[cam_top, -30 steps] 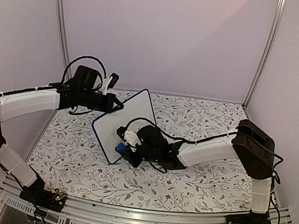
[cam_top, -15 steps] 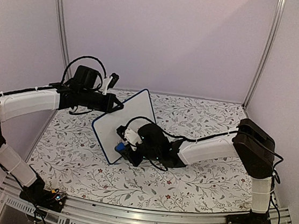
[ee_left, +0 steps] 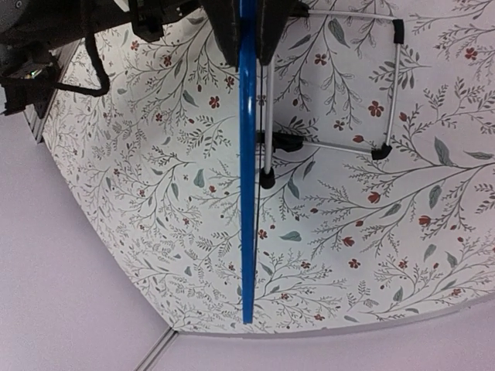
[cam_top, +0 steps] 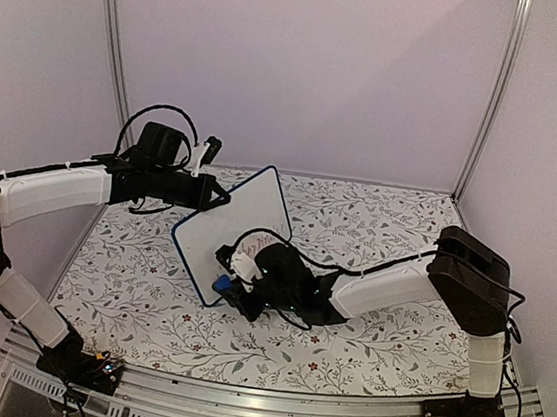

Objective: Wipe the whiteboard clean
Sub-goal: Erase the center of the board.

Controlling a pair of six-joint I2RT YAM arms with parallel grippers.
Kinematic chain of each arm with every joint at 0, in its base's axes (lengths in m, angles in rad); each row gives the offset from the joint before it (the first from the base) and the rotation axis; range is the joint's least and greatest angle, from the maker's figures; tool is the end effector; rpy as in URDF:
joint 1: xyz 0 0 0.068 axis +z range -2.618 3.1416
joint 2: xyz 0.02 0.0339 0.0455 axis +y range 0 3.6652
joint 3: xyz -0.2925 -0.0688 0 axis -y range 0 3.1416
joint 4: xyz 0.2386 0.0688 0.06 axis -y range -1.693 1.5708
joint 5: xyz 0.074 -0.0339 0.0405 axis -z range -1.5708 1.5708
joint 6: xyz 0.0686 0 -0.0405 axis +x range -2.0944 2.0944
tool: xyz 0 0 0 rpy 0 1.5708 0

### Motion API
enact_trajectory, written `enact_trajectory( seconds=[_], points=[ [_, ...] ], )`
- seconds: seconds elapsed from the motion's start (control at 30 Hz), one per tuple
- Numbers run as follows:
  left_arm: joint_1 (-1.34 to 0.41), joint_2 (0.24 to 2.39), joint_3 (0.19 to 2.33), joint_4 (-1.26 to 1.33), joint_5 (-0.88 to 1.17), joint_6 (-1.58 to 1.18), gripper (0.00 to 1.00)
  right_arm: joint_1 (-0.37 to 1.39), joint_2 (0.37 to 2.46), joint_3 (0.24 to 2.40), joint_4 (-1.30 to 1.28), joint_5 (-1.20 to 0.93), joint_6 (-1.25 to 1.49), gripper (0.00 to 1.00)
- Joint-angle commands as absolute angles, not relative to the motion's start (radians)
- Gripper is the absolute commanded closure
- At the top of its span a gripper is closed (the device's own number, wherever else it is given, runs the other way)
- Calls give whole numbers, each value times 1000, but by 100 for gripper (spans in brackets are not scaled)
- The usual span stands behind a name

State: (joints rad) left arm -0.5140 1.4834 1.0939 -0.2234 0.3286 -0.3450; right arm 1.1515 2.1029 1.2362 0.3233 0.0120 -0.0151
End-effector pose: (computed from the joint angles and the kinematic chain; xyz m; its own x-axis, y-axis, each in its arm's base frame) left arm 0.2953 -0.1922 0.2899 -0.7065 0.0313 -0.7070 0.4849 0.7491 -0.4513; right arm 0.2005 0.4478 0.1488 -0.1967 -0.4785 -0.8558 -0.9122 0.4093 -0.0191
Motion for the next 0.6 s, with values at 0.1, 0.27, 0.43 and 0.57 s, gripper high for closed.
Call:
enact_trajectory(
  seconds=[0.1, 0.27, 0.43, 0.57],
  points=[
    [-532, 1494, 1072, -281, 361, -354, 100, 1172, 2155, 1244, 418, 93, -5, 84],
    [-533, 1494, 1072, -281, 362, -354, 100, 1172, 2122, 1269, 469, 159, -14, 84],
    [-533, 1492, 1072, -281, 361, -352, 100, 1172, 2072, 1288, 501, 193, -37, 84],
    [-533, 1489, 1072, -281, 360, -352, 100, 1173, 2073, 1290, 500, 193, -41, 84]
  ],
)
